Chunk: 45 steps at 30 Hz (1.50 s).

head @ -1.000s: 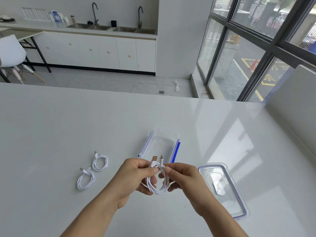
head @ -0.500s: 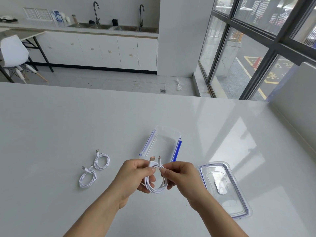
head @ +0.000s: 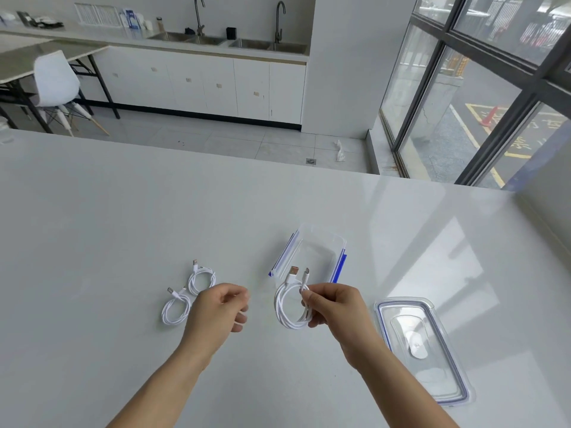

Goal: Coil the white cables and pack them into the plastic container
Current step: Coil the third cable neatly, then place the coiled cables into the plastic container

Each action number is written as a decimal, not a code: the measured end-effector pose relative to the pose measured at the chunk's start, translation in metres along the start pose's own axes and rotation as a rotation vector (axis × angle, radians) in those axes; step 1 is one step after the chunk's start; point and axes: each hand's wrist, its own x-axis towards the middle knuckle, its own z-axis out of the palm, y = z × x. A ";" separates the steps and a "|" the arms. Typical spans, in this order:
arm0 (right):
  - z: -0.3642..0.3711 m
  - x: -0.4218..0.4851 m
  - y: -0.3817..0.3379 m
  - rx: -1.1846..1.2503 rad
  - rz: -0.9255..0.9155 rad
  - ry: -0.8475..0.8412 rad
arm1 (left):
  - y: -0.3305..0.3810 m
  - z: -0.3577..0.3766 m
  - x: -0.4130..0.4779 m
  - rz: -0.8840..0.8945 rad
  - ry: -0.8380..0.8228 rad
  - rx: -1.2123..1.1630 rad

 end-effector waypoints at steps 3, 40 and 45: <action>0.007 0.009 0.001 -0.007 0.004 0.029 | -0.024 -0.024 0.021 -0.004 0.149 0.204; 0.041 0.081 0.012 -0.031 0.049 0.042 | -0.099 -0.106 0.104 -0.253 0.372 0.571; 0.033 0.083 0.013 -0.024 0.042 0.044 | -0.097 -0.101 0.100 -0.324 0.435 0.161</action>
